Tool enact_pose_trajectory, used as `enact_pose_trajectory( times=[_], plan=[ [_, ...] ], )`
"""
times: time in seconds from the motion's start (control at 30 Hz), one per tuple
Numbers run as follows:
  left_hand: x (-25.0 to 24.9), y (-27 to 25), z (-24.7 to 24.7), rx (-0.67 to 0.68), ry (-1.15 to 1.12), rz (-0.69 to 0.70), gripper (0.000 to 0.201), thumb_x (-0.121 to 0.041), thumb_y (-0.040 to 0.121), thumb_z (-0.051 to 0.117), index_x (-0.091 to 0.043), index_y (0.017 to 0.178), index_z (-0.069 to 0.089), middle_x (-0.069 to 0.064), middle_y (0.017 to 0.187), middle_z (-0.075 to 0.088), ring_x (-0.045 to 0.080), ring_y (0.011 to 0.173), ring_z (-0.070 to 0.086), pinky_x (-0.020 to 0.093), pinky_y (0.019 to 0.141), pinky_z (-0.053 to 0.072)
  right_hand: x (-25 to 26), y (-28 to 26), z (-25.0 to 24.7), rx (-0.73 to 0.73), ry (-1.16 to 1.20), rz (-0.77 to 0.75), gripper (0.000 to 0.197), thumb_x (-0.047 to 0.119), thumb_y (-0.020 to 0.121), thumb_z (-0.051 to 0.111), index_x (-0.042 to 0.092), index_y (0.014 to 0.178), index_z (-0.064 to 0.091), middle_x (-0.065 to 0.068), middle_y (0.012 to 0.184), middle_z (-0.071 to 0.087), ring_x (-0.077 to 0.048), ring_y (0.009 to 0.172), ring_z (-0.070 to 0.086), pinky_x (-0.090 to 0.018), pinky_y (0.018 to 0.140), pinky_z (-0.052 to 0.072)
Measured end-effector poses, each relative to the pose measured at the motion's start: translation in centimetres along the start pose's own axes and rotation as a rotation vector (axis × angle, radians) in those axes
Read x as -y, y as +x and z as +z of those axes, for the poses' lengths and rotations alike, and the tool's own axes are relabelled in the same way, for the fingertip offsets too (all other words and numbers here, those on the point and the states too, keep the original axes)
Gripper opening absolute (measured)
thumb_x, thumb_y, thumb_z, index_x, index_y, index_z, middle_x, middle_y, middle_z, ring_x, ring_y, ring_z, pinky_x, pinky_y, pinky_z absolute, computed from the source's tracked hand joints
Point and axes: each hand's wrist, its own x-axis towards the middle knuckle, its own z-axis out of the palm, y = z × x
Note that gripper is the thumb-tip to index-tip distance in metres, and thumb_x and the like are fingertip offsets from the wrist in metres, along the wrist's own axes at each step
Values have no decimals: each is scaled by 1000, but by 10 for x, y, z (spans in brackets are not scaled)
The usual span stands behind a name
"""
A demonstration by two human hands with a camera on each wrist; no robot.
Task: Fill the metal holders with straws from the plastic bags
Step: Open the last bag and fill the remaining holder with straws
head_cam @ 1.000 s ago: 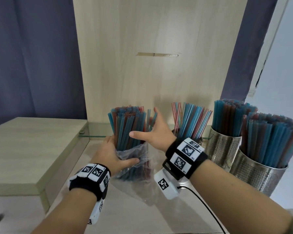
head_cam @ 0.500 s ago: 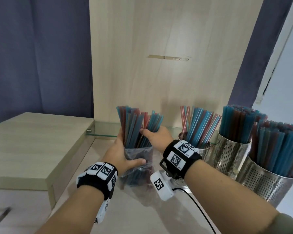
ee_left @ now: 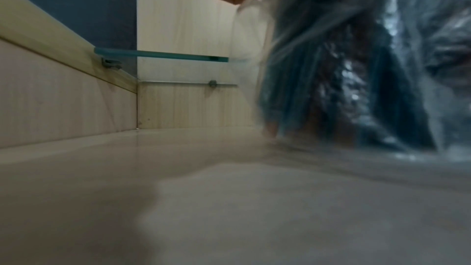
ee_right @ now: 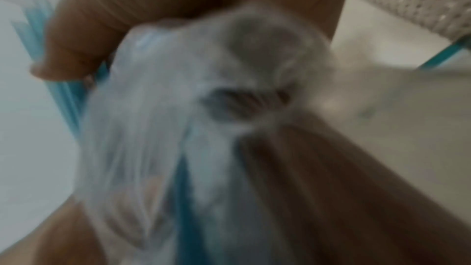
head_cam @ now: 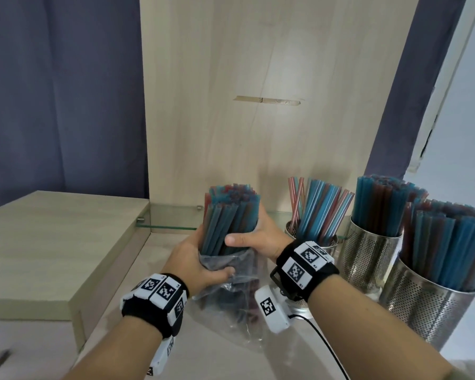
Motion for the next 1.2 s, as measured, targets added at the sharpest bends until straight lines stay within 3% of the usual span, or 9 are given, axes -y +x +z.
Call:
enact_pose_trajectory(
  times=[0.13,0.3,0.4,0.57,0.83,0.9,1.0,1.1,1.2],
  plan=[
    [3,2,1,-11,-89,31,97,-29,55,93,-62,119,28,-14,112,65,-5,103,62,17,87,52,2,-24,2,-22,-2,-34,82,7,63,91,1,133,49,-21,127,63,-34,120,61,-54,99,51],
    [6,3,3,15,-138,-38,93,-24,52,95,-42,124,39,-11,108,67,-2,101,64,23,86,56,-5,-52,16,-315,-57,-96,61,3,67,89,11,121,59,-7,112,72,-19,106,70,-33,84,59],
    [-2,1,1,27,-102,-51,83,-24,57,93,-24,127,49,-17,98,70,-7,95,65,14,77,54,-7,-59,21,-355,-44,-81,59,6,73,86,15,124,57,-3,114,72,-16,108,69,-34,87,58],
    [-13,-1,1,58,-4,-73,81,-63,55,85,-28,122,55,-17,100,71,0,95,67,34,85,58,-5,-64,14,-368,-40,-35,72,21,71,88,20,131,48,0,119,68,-14,111,67,-41,94,56],
    [-14,0,-7,10,150,-269,129,-79,39,77,-35,143,15,4,117,65,19,103,66,45,94,53,2,-70,16,-355,-165,24,81,20,64,93,20,129,45,5,109,67,-4,99,68,-30,88,59],
    [-17,1,-10,36,206,-276,105,-58,52,85,-19,137,37,-2,104,70,13,93,67,37,85,57,4,-71,18,-322,-179,56,89,26,60,95,20,131,42,8,111,65,-1,100,66,-26,88,58],
    [-38,-5,-14,105,248,-193,25,-39,59,90,-27,73,74,-13,62,70,-4,62,64,16,57,49,7,-70,18,-350,-211,27,100,47,47,95,26,131,45,8,116,65,-7,110,64,-37,92,57],
    [-55,-10,-10,58,361,-149,32,-54,57,84,-28,66,68,-13,56,65,-2,60,63,18,52,45,11,-73,27,-483,-277,-75,121,58,42,93,33,142,31,13,130,54,-7,125,52,-39,105,48],
    [-65,-18,6,34,684,-129,44,-66,62,51,-27,82,56,-15,58,48,9,73,63,13,49,29,21,-80,43,-574,-260,-55,150,66,34,90,38,152,1,12,149,36,-7,141,34,-39,117,33]
  ],
)
